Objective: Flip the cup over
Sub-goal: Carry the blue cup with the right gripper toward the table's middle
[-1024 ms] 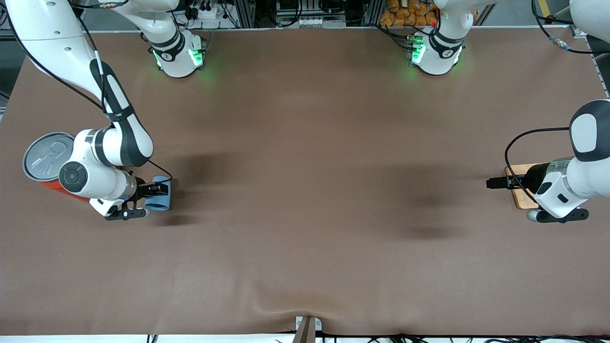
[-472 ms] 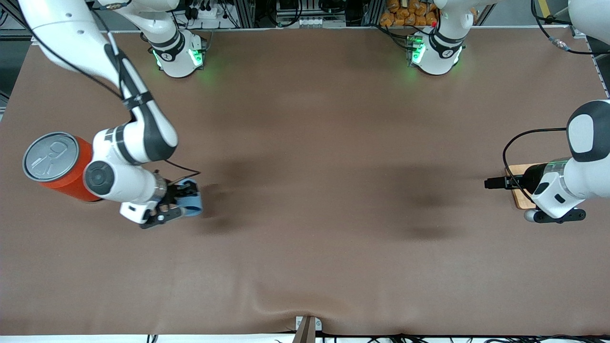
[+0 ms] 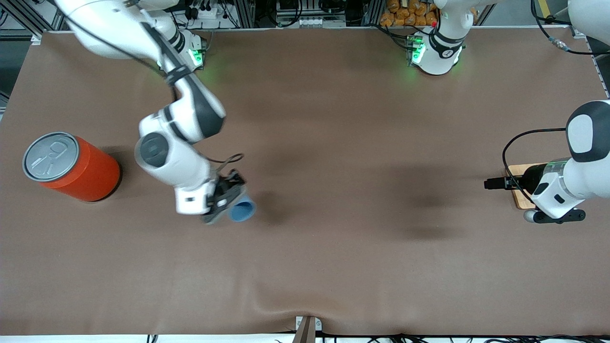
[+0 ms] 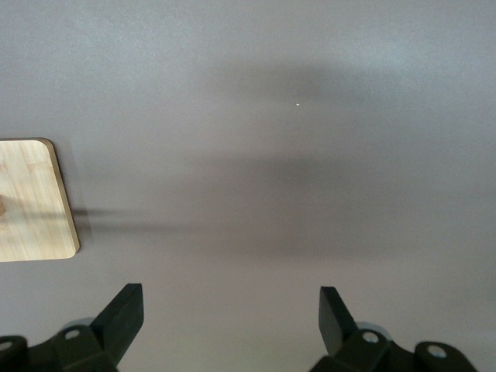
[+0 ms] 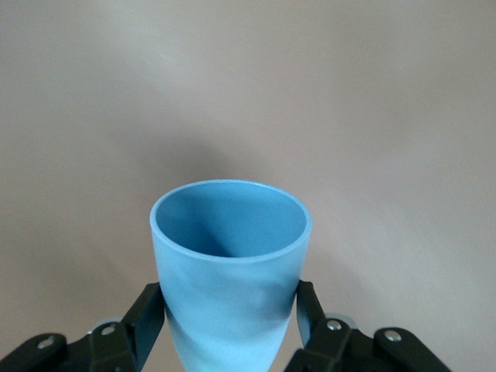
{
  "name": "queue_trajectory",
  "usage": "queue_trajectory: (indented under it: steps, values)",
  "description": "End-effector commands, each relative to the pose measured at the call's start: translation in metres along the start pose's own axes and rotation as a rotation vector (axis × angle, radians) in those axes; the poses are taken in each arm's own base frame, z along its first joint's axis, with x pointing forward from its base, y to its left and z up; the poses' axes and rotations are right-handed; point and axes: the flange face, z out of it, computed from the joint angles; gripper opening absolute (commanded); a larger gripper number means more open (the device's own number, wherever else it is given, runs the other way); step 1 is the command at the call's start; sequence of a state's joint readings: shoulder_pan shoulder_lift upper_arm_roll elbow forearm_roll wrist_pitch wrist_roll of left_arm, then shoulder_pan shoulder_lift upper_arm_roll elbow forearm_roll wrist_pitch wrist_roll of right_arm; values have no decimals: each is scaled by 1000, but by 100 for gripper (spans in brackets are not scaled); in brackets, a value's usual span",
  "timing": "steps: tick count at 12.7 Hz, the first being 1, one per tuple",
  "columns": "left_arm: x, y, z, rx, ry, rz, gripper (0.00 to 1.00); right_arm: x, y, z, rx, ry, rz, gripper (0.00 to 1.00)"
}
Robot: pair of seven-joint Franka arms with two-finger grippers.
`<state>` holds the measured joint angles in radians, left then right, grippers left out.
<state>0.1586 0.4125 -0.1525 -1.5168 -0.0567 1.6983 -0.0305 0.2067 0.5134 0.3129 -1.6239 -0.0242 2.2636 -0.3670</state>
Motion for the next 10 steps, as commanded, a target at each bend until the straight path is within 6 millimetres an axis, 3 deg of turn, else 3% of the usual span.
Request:
queue_trajectory:
  steps: [1,2,5,8,10]
  values:
    - [4,1,4,-14,7,0,100,45,-41,3,-90,27,-276,7]
    - [4,1,4,-14,10,0,100,59,-68,8,-85,33,-367,7]
    - [4,0,3,-14,13,0,100,93,-165,52,-102,16,-558,7]
    - [5,0,3,-13,19,-1,100,91,-218,93,-103,-52,-655,6]
    - [6,0,2,-15,27,-1,100,83,-232,106,-80,-148,-624,6]
